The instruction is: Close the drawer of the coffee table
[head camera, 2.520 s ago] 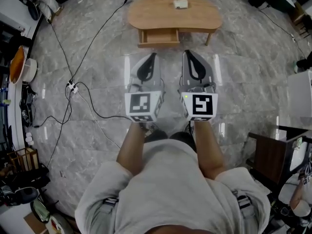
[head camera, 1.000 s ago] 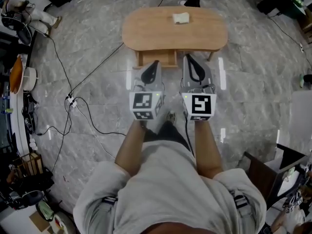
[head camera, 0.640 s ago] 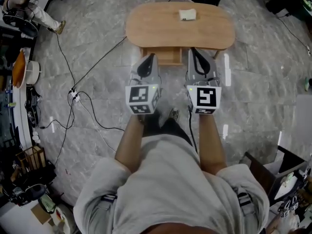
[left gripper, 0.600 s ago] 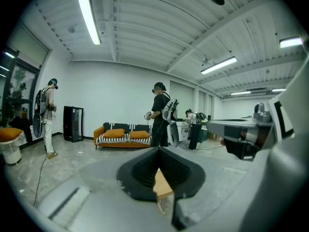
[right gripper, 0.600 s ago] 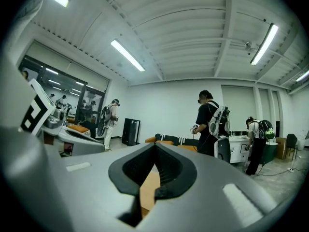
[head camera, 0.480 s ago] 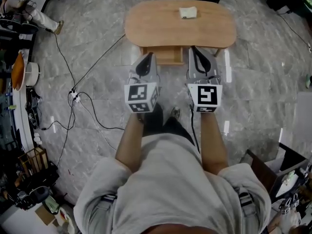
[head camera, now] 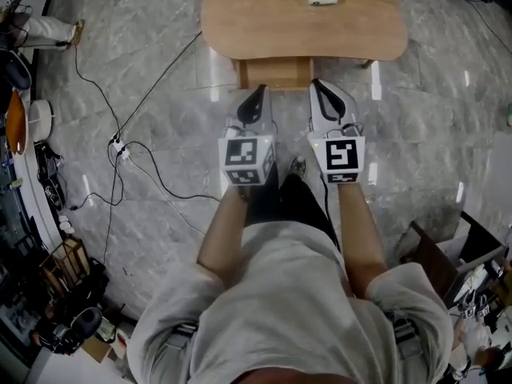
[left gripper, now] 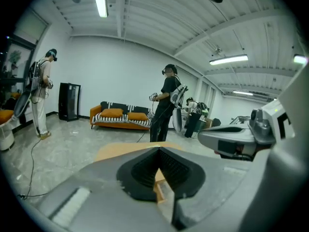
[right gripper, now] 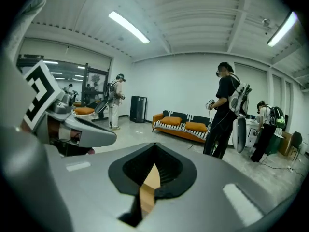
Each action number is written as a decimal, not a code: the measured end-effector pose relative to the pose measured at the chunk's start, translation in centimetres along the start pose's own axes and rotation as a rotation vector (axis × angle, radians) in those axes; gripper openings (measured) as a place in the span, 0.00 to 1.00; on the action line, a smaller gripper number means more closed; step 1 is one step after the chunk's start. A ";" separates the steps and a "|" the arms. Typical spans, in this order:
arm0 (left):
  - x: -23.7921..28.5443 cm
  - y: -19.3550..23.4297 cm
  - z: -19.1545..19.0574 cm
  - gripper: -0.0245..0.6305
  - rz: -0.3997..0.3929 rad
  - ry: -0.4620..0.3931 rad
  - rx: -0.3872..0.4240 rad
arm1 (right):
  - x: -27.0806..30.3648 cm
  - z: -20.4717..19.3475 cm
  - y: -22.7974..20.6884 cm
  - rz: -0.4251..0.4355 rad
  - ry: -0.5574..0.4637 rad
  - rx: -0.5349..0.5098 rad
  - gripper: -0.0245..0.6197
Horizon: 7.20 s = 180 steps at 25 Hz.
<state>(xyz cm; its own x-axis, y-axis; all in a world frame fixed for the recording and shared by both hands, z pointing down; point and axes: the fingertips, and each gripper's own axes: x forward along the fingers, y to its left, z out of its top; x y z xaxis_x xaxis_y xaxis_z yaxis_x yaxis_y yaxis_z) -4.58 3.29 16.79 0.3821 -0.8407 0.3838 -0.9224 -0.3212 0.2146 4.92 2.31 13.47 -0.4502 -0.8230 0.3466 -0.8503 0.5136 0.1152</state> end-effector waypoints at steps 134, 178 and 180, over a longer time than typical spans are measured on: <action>16.6 26.8 -45.3 0.19 -0.211 1.067 0.975 | 17.6 -51.9 -5.7 0.502 0.819 -0.708 0.17; 19.7 28.0 -42.9 0.19 -0.200 1.010 0.927 | 20.0 -50.5 -7.4 0.391 0.863 -0.672 0.17; 19.9 27.9 -42.9 0.19 -0.198 1.005 0.928 | 20.0 -50.5 -7.6 0.386 0.861 -0.674 0.17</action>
<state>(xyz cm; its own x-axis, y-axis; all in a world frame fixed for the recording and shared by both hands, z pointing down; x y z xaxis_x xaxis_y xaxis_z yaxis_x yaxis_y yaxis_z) -20.28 -3.68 68.90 0.0207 -0.2019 0.9792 -0.3966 -0.9007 -0.1773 16.18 -5.80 66.57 -0.0928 -0.2784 0.9560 -0.2620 0.9331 0.2463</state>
